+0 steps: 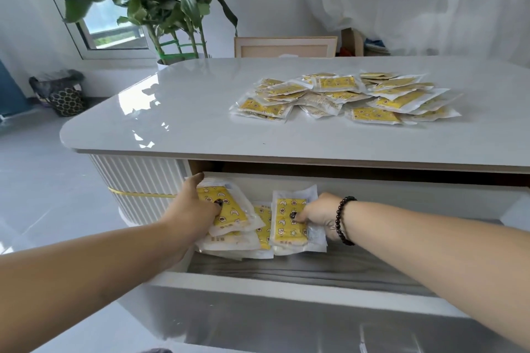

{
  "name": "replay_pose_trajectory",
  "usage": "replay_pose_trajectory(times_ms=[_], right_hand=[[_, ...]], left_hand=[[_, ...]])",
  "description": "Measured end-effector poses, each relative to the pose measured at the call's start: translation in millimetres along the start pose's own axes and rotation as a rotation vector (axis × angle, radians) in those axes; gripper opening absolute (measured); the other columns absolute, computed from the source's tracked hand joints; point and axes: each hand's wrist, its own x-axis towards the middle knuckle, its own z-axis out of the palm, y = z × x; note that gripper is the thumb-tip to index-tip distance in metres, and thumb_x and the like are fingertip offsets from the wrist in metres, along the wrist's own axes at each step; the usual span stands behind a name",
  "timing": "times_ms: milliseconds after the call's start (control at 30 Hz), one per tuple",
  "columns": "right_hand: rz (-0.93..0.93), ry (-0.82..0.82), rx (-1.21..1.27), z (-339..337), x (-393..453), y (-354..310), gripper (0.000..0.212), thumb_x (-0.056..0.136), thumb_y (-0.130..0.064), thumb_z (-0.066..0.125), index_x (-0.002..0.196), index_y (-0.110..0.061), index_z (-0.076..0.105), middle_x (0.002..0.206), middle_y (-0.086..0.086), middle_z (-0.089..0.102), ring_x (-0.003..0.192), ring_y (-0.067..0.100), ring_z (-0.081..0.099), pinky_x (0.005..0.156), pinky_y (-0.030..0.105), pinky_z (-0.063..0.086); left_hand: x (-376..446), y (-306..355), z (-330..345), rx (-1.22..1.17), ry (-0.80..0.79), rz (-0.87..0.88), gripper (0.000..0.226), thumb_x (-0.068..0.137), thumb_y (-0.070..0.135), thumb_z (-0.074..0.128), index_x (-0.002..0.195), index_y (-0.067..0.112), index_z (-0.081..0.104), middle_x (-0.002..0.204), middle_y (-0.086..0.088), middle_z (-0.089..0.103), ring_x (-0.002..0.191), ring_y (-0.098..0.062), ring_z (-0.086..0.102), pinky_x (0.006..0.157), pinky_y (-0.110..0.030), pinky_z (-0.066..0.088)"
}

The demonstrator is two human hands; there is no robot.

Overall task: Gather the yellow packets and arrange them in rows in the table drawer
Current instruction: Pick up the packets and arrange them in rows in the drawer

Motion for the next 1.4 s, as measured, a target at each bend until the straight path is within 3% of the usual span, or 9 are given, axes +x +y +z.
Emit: replay_pose_trajectory(times_ms=[367, 533, 700, 900, 1000, 1100, 1167, 1267, 1400], right_hand=[[0.021, 0.050, 0.052, 32, 33, 15, 0.043, 0.069, -0.021, 0.083, 0.104, -0.007, 0.063, 0.104, 0.008, 0.067, 0.094, 0.023, 0.065, 0.086, 0.036, 0.055], [-0.067, 0.133, -0.216, 24, 19, 15, 0.034, 0.075, -0.045, 0.074, 0.083, -0.018, 0.055, 0.077, -0.004, 0.056, 0.059, 0.008, 0.049, 0.042, 0.018, 0.034], [-0.094, 0.269, -0.309, 11, -6, 6, 0.061, 0.086, -0.052, 0.057, 0.123, -0.005, 0.046, 0.110, 0.010, 0.056, 0.085, 0.022, 0.054, 0.057, 0.025, 0.039], [-0.300, 0.188, -0.085, -2, -72, -11, 0.035, 0.095, -0.036, 0.044, 0.069, -0.014, 0.048, 0.066, 0.002, 0.050, 0.057, 0.017, 0.047, 0.049, 0.024, 0.035], [-0.308, 0.000, 0.294, -9, -113, -20, 0.032, 0.097, -0.035, 0.043, 0.086, -0.008, 0.053, 0.077, 0.011, 0.055, 0.059, 0.021, 0.054, 0.053, 0.027, 0.045], [-0.384, -0.009, 0.474, -17, -147, -20, 0.093, 0.078, -0.073, 0.047, 0.110, 0.014, 0.049, 0.106, 0.044, 0.046, 0.071, 0.039, 0.046, 0.061, 0.033, 0.050], [-0.448, 0.004, 0.540, -20, -166, -19, 0.084, 0.081, -0.061, 0.056, 0.119, 0.012, 0.047, 0.128, 0.038, 0.042, 0.090, 0.055, 0.050, 0.064, 0.039, 0.058], [-0.524, 0.075, 0.521, -27, -184, -13, 0.052, 0.081, -0.036, 0.071, 0.104, 0.009, 0.059, 0.111, 0.033, 0.061, 0.083, 0.032, 0.060, 0.076, 0.050, 0.058], [-0.541, 0.200, 0.471, -37, -199, -5, 0.080, 0.061, -0.056, 0.066, 0.096, 0.015, 0.054, 0.079, 0.026, 0.057, 0.075, 0.022, 0.049, 0.067, 0.037, 0.040]], left_hand=[[9, -4, -2, -0.089, -0.049, -0.049, 0.075, 0.093, -0.001, 0.056, 0.150, 0.033, 0.021, 0.107, -0.014, 0.066, 0.094, -0.034, 0.070, 0.087, -0.053, 0.055], [7, -2, -1, -0.018, -0.061, -0.020, 0.087, 0.092, 0.002, 0.057, 0.151, 0.042, 0.008, 0.103, -0.014, 0.070, 0.095, -0.037, 0.070, 0.085, -0.057, 0.055], [-1, 5, -2, 0.006, -0.074, 0.038, 0.081, 0.093, 0.010, 0.059, 0.151, 0.026, 0.006, 0.116, -0.009, 0.068, 0.084, -0.028, 0.072, 0.075, -0.047, 0.060], [-29, 32, -5, -0.013, -0.174, 0.192, 0.034, 0.094, 0.012, 0.059, 0.127, 0.017, 0.051, 0.107, -0.006, 0.071, 0.089, -0.033, 0.072, 0.081, -0.054, 0.057], [-51, 52, -5, -0.087, -0.222, 0.288, 0.035, 0.094, 0.006, 0.057, 0.127, 0.017, 0.051, 0.108, -0.006, 0.071, 0.094, -0.033, 0.071, 0.086, -0.055, 0.055], [-76, 66, -6, -0.180, -0.287, 0.351, 0.040, 0.093, -0.002, 0.054, 0.127, 0.017, 0.049, 0.109, -0.007, 0.071, 0.096, -0.030, 0.071, 0.089, -0.052, 0.055], [-92, 71, -8, -0.248, -0.337, 0.382, 0.037, 0.093, -0.006, 0.052, 0.122, 0.017, 0.052, 0.106, -0.007, 0.073, 0.093, -0.028, 0.072, 0.085, -0.049, 0.057], [-115, 77, -11, -0.314, -0.419, 0.429, 0.036, 0.092, -0.010, 0.051, 0.106, 0.023, 0.056, 0.096, 0.001, 0.076, 0.090, -0.025, 0.073, 0.077, -0.043, 0.060], [-137, 78, -13, -0.300, -0.440, 0.495, 0.042, 0.082, -0.007, 0.067, 0.108, 0.025, 0.055, 0.097, 0.005, 0.076, 0.088, -0.024, 0.074, 0.074, -0.043, 0.061]])
